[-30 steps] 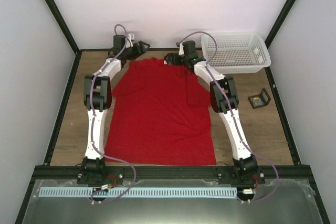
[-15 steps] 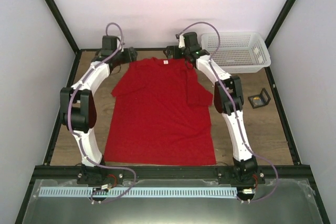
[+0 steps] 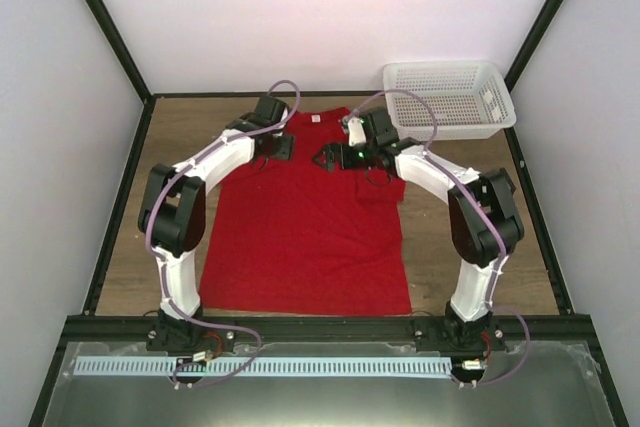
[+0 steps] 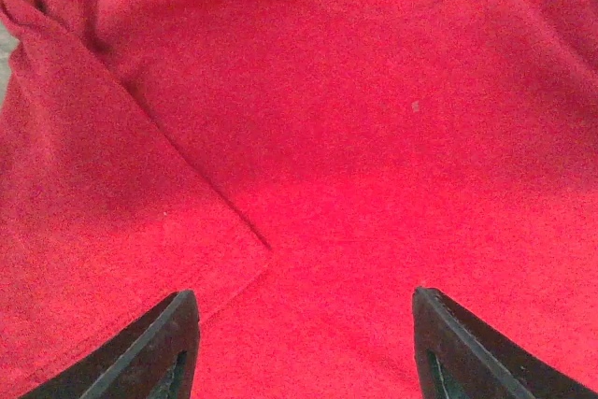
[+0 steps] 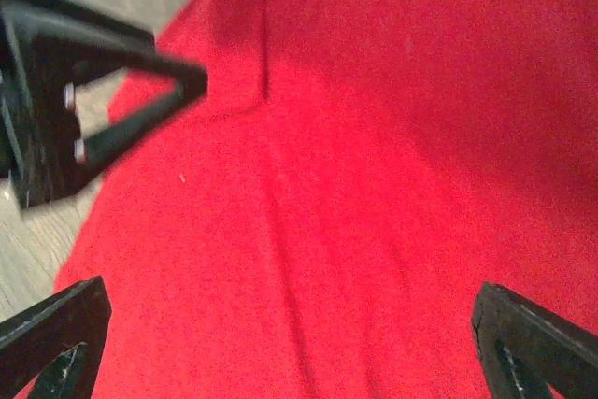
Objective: Pin the brooch onto the clothing
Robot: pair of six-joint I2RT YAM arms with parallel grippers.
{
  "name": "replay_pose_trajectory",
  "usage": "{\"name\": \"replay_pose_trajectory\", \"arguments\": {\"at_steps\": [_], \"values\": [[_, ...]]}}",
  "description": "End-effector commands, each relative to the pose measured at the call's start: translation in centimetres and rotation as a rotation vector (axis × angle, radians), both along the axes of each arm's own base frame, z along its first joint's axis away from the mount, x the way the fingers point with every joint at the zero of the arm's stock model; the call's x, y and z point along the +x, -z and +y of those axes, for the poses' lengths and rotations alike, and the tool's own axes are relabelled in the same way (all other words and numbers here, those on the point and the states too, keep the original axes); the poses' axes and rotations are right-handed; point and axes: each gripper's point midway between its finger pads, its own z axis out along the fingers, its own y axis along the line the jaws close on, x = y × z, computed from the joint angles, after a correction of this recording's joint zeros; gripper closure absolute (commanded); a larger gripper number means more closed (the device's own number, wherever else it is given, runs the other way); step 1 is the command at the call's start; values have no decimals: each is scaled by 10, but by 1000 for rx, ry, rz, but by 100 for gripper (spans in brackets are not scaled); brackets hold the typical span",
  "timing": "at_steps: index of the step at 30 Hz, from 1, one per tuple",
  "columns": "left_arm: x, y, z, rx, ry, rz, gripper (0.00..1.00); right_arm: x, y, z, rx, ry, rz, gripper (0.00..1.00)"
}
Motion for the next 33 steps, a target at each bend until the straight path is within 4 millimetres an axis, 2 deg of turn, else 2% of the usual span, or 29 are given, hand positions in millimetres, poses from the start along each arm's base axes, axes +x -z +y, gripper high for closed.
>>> {"name": "replay_pose_trajectory", "arguments": {"at_steps": [1, 4, 7, 13, 20, 27, 33], "values": [[1, 33, 15, 99, -25, 90, 37, -28, 5, -15, 6, -11, -2, 0], [8, 41, 13, 109, -19, 93, 43, -46, 17, -24, -13, -15, 12, 0], [12, 50, 7, 102, -7, 118, 44, -60, 24, -29, -17, -24, 23, 0], [18, 62, 8, 123, -24, 141, 46, -74, 32, -26, 13, -58, 50, 0], [21, 75, 13, 170, -34, 170, 52, -79, 41, -22, 14, -77, 67, 0], [12, 90, 23, 216, -53, 202, 50, -78, 42, -21, 22, -82, 63, 0], [15, 96, 34, 208, -86, 200, 51, -81, 45, -18, 37, -93, 80, 0]]}}
